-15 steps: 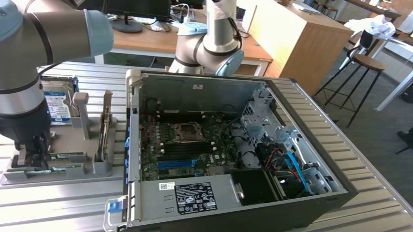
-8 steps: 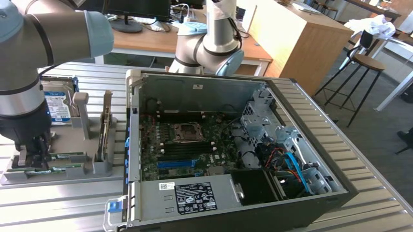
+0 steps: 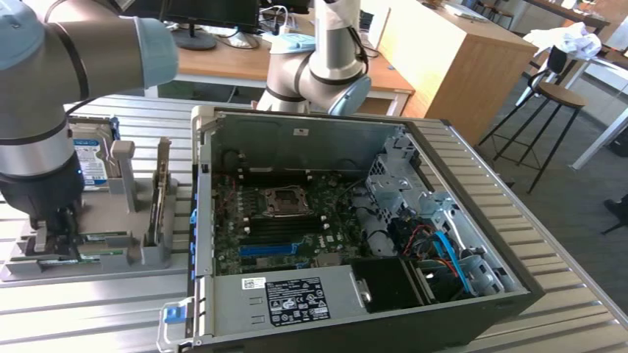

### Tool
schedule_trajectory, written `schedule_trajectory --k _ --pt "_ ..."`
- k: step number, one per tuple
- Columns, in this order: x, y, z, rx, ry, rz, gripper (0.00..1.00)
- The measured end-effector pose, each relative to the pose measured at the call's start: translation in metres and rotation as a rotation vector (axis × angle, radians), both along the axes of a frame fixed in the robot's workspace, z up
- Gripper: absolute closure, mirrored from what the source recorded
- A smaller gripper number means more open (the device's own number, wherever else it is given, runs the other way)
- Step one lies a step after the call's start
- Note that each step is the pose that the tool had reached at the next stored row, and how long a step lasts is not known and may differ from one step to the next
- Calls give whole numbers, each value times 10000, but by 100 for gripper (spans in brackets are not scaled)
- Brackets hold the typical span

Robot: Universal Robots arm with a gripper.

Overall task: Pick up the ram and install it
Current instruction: 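Pick up the ram and move it above insertion slot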

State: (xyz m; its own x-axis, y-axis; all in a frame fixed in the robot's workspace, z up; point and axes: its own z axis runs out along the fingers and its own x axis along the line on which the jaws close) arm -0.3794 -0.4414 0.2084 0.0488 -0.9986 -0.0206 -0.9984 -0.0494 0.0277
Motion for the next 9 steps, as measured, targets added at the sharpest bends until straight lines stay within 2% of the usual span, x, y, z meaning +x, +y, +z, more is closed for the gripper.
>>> schedule_trajectory --k 9 --pt "106 0 -2 0 0 0 70"
